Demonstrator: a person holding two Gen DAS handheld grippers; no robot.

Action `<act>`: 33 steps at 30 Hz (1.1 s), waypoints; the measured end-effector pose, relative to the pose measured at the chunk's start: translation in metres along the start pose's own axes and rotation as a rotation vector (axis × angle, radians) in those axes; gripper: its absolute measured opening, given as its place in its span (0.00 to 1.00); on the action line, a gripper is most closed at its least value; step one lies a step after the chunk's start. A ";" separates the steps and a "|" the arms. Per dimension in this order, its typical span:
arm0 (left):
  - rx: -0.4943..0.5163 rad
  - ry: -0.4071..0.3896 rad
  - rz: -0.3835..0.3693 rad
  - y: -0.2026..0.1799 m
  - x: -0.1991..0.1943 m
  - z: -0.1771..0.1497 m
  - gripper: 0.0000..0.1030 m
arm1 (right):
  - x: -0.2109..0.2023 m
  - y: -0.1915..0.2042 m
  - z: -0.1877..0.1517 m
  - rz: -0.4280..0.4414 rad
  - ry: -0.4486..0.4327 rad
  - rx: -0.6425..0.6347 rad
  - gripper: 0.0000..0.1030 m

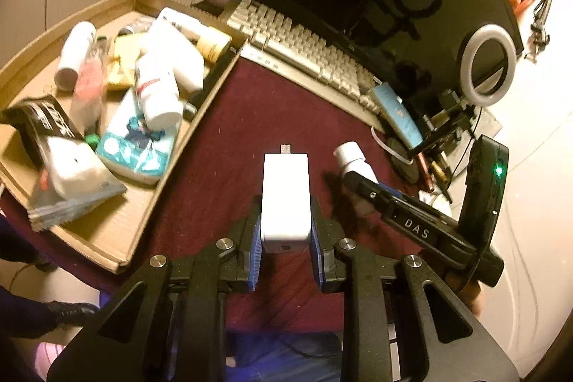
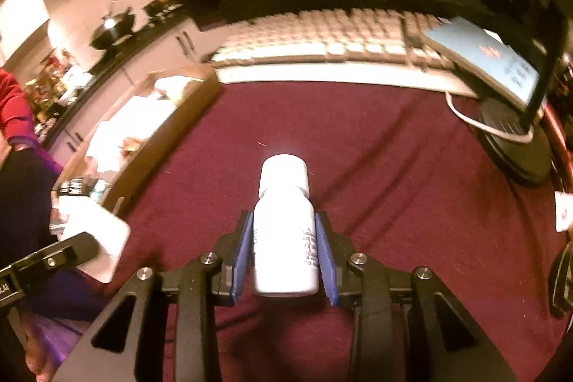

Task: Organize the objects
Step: 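Carry the charger with the left gripper while the right carries the white bottle to the tray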

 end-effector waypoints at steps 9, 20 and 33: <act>-0.043 -0.103 0.039 0.016 -0.034 0.039 0.21 | -0.003 0.048 0.040 0.095 -0.074 -0.069 0.33; -0.073 -0.160 0.130 0.055 -0.047 0.105 0.21 | 0.022 0.093 0.079 0.203 -0.075 -0.112 0.33; -0.081 -0.147 0.212 0.088 -0.011 0.187 0.21 | 0.099 0.111 0.140 0.213 -0.032 -0.111 0.33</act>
Point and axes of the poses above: each gripper's, at about its wrist camera, not at the fingertips, and x roughly the way its jaws point, y to its left, z to its top, the point moved 10 cm from there along x, roughly the way its jaws point, and after that the axes turned 15 degrees about -x, right-handed, at the moved point
